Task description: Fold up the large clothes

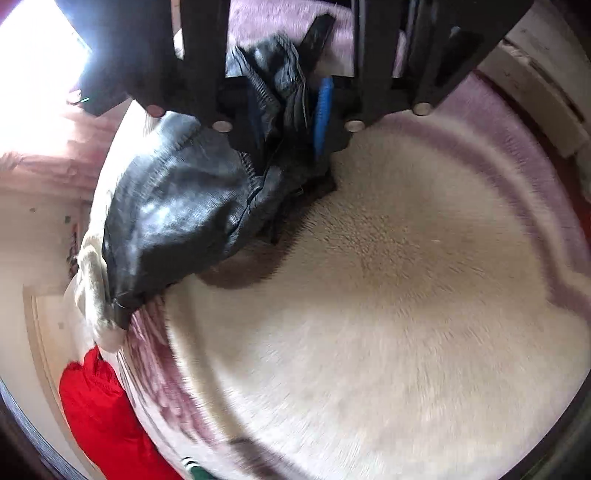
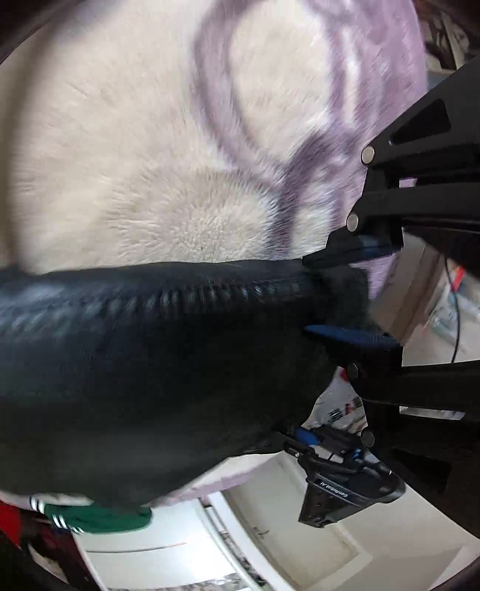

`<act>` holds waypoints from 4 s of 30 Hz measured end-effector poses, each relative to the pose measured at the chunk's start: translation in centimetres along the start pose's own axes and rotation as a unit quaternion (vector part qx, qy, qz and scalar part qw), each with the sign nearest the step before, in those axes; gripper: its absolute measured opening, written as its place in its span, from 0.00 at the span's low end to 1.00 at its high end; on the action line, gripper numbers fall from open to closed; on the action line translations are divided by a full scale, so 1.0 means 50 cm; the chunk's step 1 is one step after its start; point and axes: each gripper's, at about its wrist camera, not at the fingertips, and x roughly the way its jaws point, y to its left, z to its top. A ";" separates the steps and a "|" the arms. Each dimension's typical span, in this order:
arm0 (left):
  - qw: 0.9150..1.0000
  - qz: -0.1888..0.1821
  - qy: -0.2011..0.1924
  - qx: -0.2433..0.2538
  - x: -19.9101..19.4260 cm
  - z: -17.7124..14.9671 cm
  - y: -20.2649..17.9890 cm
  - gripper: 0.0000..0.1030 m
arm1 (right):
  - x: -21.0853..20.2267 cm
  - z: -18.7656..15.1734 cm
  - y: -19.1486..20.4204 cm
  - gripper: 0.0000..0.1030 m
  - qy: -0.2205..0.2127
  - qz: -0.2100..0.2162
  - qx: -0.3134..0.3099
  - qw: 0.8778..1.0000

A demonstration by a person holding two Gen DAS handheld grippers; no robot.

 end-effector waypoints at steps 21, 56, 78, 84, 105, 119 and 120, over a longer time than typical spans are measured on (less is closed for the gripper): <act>0.991 0.021 0.040 0.129 0.219 0.132 -0.227 0.12 | -0.007 0.265 0.124 0.07 -0.065 -0.172 -0.117 0.976; 0.986 -0.048 0.089 0.130 0.367 0.158 -0.379 0.02 | -0.229 0.633 -0.099 0.82 -0.088 0.251 -0.139 0.954; 0.986 -0.136 0.086 0.045 0.322 0.146 -0.238 0.04 | -0.218 0.580 0.075 0.20 -0.092 0.226 -0.229 0.942; 0.992 -0.102 0.054 0.047 0.200 0.081 -0.199 0.03 | -0.263 0.506 0.125 0.19 -0.122 0.199 -0.282 0.931; 0.957 -0.181 -0.085 -0.209 -0.067 -0.115 0.235 0.03 | -0.163 0.134 0.267 0.19 -0.144 -0.030 -0.611 0.778; 0.986 -0.106 -0.102 -0.079 -0.131 -0.120 0.186 0.45 | 0.085 -0.095 0.093 0.51 -0.203 -0.351 -0.814 0.415; 0.987 -0.105 -0.099 -0.067 -0.125 -0.102 0.166 0.58 | 0.071 -0.098 0.094 0.64 -0.197 -0.353 -0.812 0.420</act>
